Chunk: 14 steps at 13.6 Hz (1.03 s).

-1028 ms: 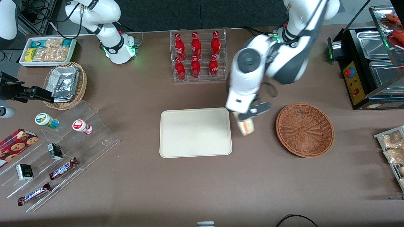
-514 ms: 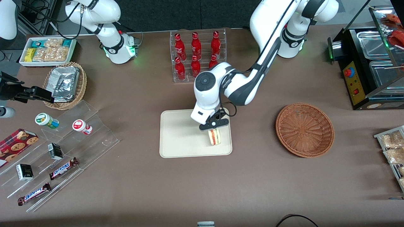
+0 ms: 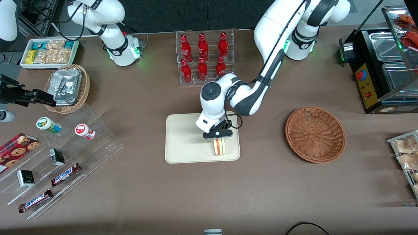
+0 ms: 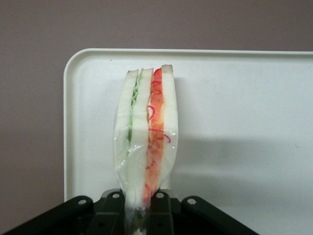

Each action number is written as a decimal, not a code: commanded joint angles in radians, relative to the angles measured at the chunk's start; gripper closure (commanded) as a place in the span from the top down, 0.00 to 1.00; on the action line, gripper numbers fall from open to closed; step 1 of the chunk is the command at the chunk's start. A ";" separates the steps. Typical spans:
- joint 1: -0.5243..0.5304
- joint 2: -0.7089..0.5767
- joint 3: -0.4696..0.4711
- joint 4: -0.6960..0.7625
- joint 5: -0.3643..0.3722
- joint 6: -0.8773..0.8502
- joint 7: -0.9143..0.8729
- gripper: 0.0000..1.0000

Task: Place sandwich from basket to tray
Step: 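Lower the sandwich onto the tray and open the left gripper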

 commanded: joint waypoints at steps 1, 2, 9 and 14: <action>-0.010 0.017 -0.016 0.034 0.005 0.009 0.020 0.00; -0.010 0.020 -0.031 0.034 0.005 0.009 0.022 0.00; -0.003 0.034 -0.034 0.039 0.000 0.031 0.005 0.99; 0.014 -0.129 -0.028 0.057 -0.096 -0.125 0.005 0.99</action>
